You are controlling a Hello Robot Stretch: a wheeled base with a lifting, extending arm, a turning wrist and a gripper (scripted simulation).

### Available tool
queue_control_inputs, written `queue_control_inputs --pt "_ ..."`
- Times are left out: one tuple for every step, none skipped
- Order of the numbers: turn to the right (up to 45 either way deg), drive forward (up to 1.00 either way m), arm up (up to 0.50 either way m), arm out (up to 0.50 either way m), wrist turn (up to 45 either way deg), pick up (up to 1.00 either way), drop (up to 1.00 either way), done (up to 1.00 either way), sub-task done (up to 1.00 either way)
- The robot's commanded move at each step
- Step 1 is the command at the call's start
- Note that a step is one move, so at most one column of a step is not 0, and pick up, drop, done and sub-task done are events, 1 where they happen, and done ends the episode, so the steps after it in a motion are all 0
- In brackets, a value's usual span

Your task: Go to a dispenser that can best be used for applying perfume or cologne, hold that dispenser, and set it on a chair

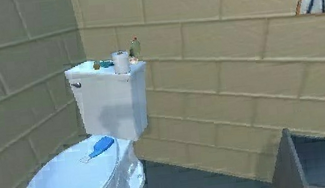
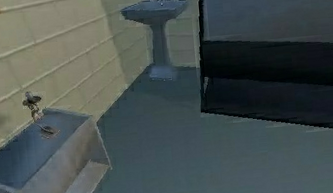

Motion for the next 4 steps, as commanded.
queue_control_inputs --pt "0.0 0.25 0.00 0.00 0.0 0.00 0.00 0.00 0.00" --pt "-45.0 0.00 0.00 0.00 0.0 0.00 0.00 0.00 0.00" --pt "-45.0 0.00 0.00 0.00 0.0 0.00 0.00 0.00 0.00" --pt "-21.0 0.00 0.00 0.00 0.0 0.00 0.00 0.00 0.00"
